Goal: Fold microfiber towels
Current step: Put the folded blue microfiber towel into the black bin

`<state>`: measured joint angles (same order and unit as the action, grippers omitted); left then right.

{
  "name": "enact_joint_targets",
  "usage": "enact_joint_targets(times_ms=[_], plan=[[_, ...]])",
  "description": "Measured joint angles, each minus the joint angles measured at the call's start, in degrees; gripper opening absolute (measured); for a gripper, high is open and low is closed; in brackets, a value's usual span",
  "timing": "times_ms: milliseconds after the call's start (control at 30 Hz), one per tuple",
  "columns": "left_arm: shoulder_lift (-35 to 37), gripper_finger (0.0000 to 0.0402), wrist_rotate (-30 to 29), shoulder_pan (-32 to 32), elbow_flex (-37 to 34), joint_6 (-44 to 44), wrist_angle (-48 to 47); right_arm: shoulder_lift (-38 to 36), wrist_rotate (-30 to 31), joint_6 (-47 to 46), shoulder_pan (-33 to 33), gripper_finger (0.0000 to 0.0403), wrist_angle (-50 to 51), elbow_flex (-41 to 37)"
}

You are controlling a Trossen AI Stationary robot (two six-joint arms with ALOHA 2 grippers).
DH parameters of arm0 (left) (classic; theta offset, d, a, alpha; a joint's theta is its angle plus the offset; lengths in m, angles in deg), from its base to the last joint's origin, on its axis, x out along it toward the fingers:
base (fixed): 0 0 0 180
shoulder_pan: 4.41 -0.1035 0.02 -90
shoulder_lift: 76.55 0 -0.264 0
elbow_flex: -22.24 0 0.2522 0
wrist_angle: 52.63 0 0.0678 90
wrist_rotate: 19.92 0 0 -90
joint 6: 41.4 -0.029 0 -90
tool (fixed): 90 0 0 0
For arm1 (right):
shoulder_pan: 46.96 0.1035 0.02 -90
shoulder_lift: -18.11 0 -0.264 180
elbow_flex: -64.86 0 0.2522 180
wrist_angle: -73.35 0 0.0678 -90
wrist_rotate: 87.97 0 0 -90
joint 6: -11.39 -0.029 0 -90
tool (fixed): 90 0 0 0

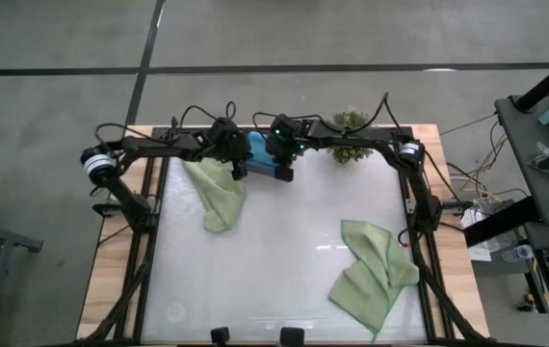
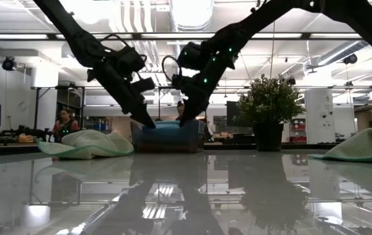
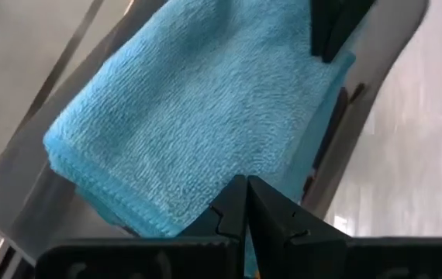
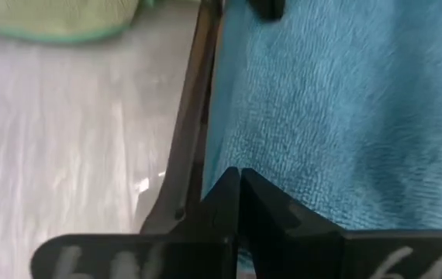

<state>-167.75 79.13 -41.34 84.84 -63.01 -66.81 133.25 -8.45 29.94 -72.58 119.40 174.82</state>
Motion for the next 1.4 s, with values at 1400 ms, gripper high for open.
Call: enact_joint_targets(times_ms=[1400], plan=[[-7.92,0.0000,-14.08,-1.38,0.44,-1.14,19.28,-3.47,10.56,0.26,-3.67,0.0009,-11.56,-8.36]])
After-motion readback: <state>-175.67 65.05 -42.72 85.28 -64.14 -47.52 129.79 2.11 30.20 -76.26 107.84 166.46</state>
